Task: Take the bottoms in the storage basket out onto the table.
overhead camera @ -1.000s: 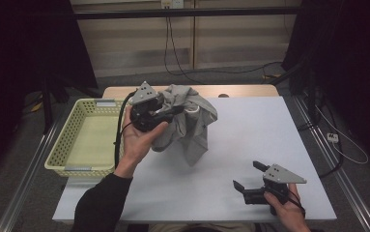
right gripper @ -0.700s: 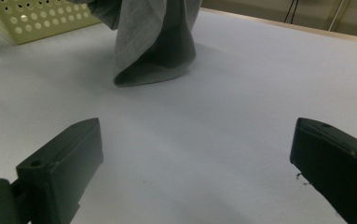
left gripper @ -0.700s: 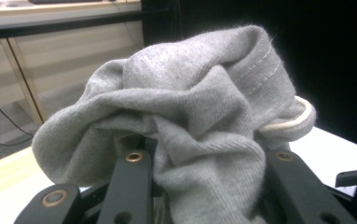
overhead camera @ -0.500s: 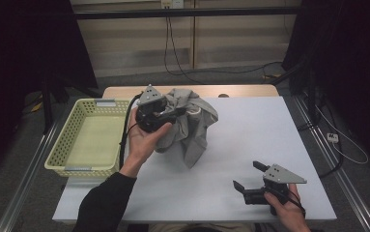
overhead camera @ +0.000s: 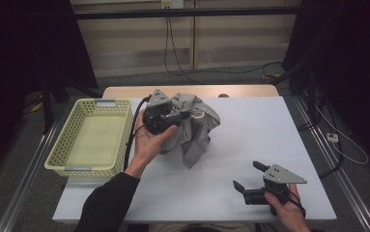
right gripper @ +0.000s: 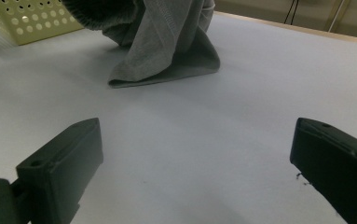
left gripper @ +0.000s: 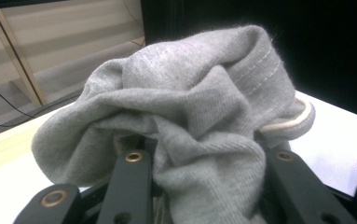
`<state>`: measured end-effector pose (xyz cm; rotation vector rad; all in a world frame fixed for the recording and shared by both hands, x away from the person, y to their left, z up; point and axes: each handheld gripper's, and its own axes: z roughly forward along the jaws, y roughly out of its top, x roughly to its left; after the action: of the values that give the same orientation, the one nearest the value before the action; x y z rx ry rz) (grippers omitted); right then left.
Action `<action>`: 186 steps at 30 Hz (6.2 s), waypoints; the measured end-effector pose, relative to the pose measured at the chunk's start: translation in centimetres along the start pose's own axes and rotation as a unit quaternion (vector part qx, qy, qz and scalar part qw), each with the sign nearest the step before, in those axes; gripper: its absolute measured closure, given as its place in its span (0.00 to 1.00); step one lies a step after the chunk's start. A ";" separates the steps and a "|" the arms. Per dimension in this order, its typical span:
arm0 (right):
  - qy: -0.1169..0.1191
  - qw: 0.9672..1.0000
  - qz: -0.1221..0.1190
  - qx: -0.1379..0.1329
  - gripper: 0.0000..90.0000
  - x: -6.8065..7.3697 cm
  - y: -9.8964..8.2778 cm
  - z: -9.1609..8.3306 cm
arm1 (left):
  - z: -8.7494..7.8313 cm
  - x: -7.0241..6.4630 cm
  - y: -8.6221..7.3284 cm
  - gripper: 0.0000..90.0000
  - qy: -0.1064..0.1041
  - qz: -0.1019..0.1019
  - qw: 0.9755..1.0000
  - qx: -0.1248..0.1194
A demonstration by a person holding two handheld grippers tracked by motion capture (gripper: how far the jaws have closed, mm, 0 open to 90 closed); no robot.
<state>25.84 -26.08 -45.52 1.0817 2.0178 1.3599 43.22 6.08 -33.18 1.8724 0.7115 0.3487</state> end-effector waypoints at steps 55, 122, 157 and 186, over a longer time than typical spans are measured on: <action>0.002 1.000 0.001 -0.001 0.03 -0.1 0.0 0.1 | 8.7 -1.5 -1.2 0.72 -0.010 0.014 0.997 0.068; 0.006 1.000 -0.005 0.000 0.03 0.1 0.0 0.1 | 15.3 -1.1 -6.6 0.46 0.003 0.008 0.985 0.172; 0.007 1.000 -0.003 -0.001 0.03 0.1 0.0 0.1 | 14.5 -2.0 -7.2 0.14 -0.020 0.005 0.991 0.136; 0.007 1.000 0.002 -0.002 0.03 -0.2 -0.1 0.0 | 10.9 -2.6 -6.0 0.08 0.013 0.026 0.996 0.081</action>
<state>25.95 -26.27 -45.66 1.0787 2.0238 1.3762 45.21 -1.91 -42.83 2.0459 0.7292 0.3581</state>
